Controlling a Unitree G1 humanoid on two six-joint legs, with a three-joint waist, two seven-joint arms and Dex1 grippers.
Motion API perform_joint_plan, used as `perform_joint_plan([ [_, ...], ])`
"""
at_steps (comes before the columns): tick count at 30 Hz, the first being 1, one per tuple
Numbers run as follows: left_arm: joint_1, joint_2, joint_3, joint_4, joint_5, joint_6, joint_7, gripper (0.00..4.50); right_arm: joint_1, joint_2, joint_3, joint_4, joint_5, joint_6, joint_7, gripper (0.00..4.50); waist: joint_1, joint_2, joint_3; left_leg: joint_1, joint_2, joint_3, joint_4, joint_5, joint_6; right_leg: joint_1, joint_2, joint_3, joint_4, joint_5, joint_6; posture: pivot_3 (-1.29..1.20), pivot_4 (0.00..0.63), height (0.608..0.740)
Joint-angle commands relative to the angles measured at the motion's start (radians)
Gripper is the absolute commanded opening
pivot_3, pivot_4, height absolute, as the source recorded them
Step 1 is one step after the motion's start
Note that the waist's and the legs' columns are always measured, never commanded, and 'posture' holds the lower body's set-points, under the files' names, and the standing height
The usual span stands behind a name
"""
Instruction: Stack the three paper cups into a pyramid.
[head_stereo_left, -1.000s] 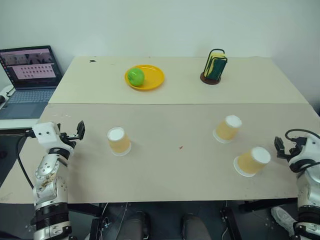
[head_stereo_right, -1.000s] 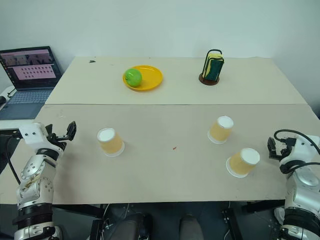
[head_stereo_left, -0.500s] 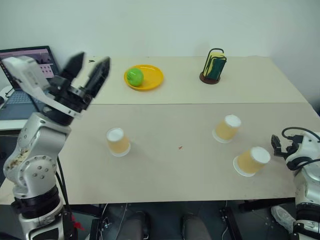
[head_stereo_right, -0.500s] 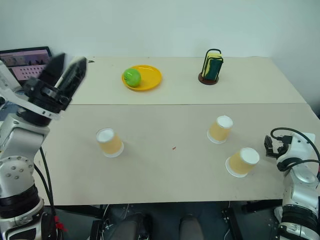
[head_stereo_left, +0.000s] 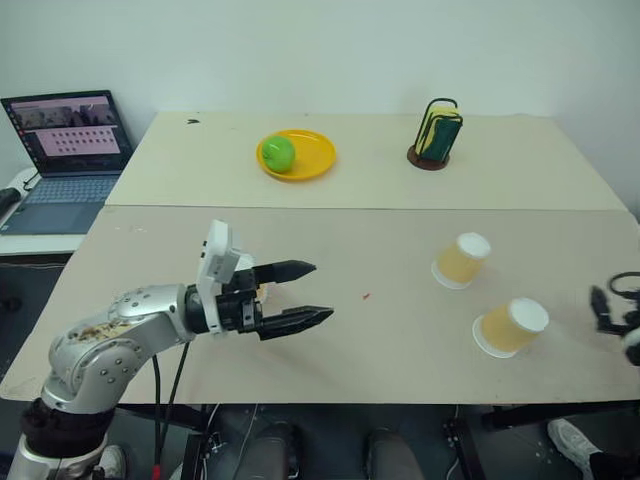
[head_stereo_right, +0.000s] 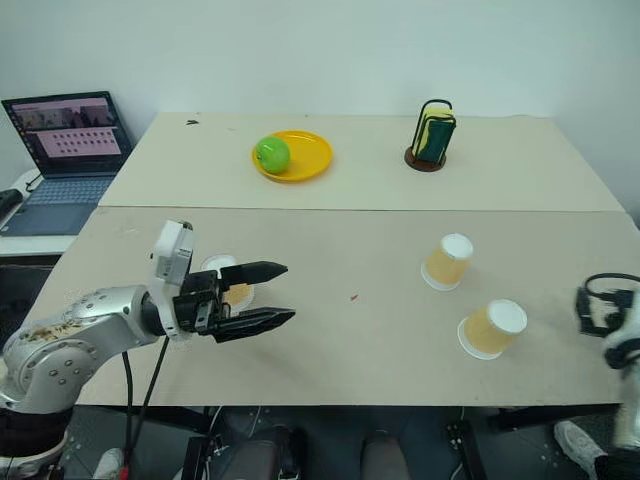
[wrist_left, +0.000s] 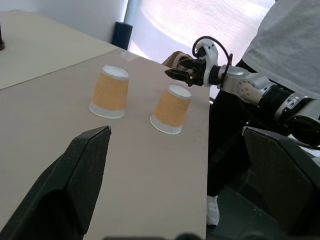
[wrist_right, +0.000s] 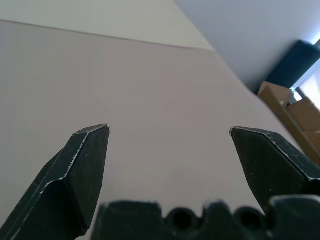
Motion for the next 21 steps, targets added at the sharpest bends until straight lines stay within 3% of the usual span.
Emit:
perform_joint_plan([
  [1,0.022,-0.028,-0.042,0.012,0.105,-0.066,-0.018,4.5,0.149,-0.051,-0.125,-0.125,0.093,0.079,0.159,4.49,0.004,0.0,0.0,0.0,0.0,0.0,0.0,0.0,0.0,0.0,0.0,0.0,0.0,0.0,0.0,0.0,0.15,0.726],
  [6,0.004,-0.067,-0.125,-0.016,0.29,-0.179,-0.009,4.5,0.408,-0.038,-0.185,-0.384,0.282,0.26,0.409,4.49,0.005,0.0,0.0,0.0,0.002,0.0,0.0,0.0,0.0,0.001,-0.002,0.0,-0.001,0.0,0.0,0.0,0.15,0.726],
  [14,0.011,-0.059,-0.154,-0.036,0.328,-0.194,-0.075,4.5,0.463,-0.002,-0.223,-0.491,0.328,0.34,0.401,4.49,0.005,0.0,0.0,0.0,0.002,0.001,0.0,-0.001,0.0,0.001,-0.004,0.001,-0.004,-0.003,-0.006,0.0,0.15,0.726],
  [21,-0.004,-0.056,-0.153,-0.027,0.339,-0.184,-0.097,4.5,0.469,0.075,-0.074,-0.646,0.302,0.342,0.374,4.49,0.009,0.0,0.0,-0.004,0.002,-0.001,0.0,-0.001,0.001,-0.002,-0.004,-0.001,-0.004,0.0,-0.001,0.0,0.15,0.726],
])
